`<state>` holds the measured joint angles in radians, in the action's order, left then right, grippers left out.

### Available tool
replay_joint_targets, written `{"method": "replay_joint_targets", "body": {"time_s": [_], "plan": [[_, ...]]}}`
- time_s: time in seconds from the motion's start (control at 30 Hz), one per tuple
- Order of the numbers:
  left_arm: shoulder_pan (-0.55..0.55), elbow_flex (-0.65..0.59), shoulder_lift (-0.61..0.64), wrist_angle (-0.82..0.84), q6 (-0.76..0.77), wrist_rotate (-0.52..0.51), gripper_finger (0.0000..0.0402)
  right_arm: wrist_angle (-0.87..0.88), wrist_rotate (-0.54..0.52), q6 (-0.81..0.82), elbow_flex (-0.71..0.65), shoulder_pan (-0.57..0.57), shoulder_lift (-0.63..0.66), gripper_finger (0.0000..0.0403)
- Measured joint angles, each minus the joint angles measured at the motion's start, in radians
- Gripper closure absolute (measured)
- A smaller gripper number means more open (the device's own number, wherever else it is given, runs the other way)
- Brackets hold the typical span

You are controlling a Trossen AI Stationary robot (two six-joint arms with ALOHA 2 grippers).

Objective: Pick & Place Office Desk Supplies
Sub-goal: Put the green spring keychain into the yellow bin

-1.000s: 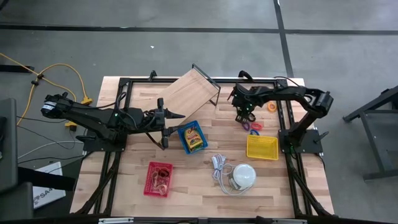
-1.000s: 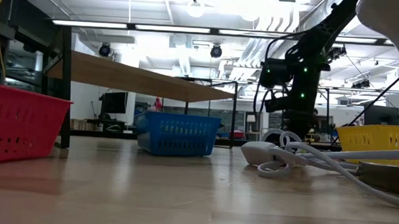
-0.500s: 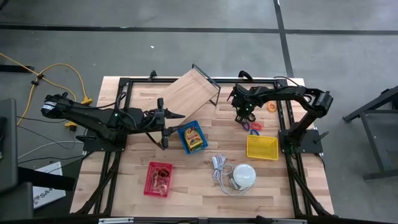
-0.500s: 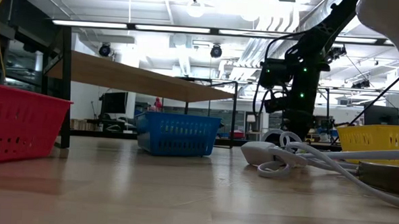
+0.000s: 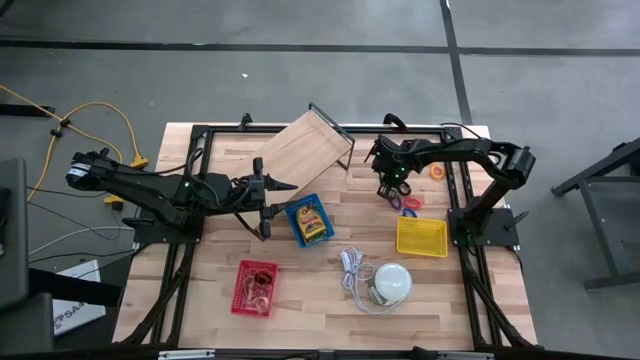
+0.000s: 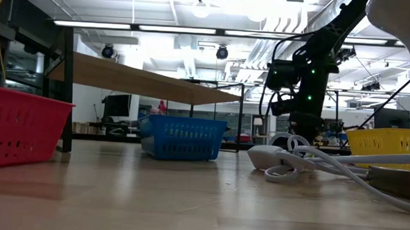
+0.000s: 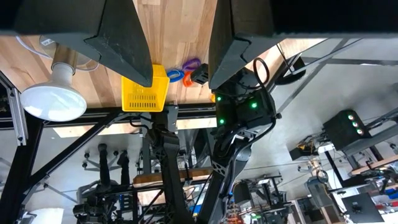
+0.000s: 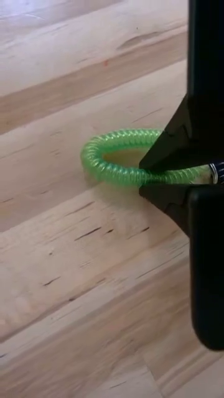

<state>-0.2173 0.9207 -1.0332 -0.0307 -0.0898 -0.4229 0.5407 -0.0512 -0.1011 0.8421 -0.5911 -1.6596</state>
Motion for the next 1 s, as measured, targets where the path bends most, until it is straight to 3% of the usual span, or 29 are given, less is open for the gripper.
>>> {"method": "replay_joint_targets", "body": {"time_s": [0.2, 0.53, 0.77, 1.0], "plan": [[0.000, 0.000, 0.000, 0.000, 0.000, 0.000, 0.0252, 0.009, -0.053, 0.024, -0.002, 0.001, 0.048, 0.0382], [0.000, 0.000, 0.000, 0.000, 0.000, 0.000, 0.0252, 0.109, -0.030, 0.094, -0.001, 0.019, 0.319, 0.0390], [0.000, 0.000, 0.000, 0.000, 0.000, 0.000, 0.0252, 0.157, -0.039, 0.136, 0.000, 0.102, 0.449, 0.0389], [0.000, 0.000, 0.000, 0.000, 0.000, 0.000, 0.0252, 0.331, -0.056, 0.326, 0.000, 0.208, 0.490, 0.0388]]}}
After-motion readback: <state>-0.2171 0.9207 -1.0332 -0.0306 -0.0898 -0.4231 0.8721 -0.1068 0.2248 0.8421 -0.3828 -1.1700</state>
